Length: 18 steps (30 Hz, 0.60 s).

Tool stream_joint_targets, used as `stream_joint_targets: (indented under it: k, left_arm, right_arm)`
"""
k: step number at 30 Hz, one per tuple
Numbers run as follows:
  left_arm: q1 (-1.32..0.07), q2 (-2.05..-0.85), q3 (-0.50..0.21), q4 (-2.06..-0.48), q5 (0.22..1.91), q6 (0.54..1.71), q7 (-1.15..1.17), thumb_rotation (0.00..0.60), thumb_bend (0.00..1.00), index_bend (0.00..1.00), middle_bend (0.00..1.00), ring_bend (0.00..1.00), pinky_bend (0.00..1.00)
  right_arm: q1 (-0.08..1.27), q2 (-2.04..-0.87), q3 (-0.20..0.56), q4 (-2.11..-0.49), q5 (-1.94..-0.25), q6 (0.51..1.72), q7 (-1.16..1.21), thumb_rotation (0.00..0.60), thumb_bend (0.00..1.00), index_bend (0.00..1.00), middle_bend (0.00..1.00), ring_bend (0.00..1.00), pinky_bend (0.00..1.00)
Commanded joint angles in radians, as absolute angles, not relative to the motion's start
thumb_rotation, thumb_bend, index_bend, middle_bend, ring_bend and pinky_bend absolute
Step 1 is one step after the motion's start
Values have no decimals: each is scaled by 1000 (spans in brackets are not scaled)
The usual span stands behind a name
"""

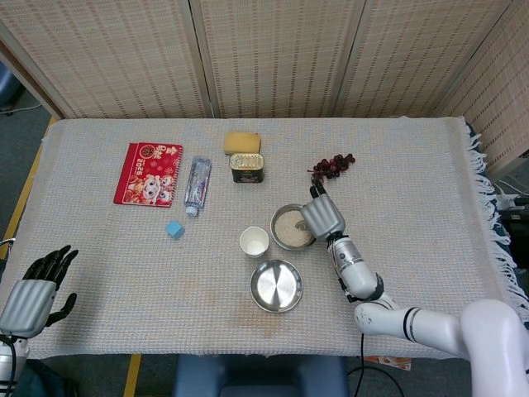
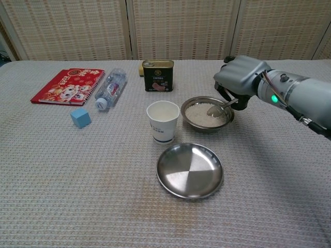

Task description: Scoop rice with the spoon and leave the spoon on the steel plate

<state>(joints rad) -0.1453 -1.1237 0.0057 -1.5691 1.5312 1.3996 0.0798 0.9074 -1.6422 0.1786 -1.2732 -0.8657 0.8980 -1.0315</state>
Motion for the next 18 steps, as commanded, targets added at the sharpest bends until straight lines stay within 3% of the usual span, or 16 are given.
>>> stream_joint_targets:
  k: [1, 18]
  left_arm:
    - [-146, -1125, 6, -1568, 1530, 1396, 82, 600, 406, 0, 0, 63, 151]
    - [-162, -1111, 25, -1586, 1535, 1349, 54, 600, 408, 0, 0, 64, 151]
  right_arm:
    - [913, -1642, 189, -1277, -817, 873, -995, 600, 363, 872, 594, 140, 0]
    - [942, -1566, 240, -1372, -569, 772, -801, 600, 363, 871, 594, 143, 0]
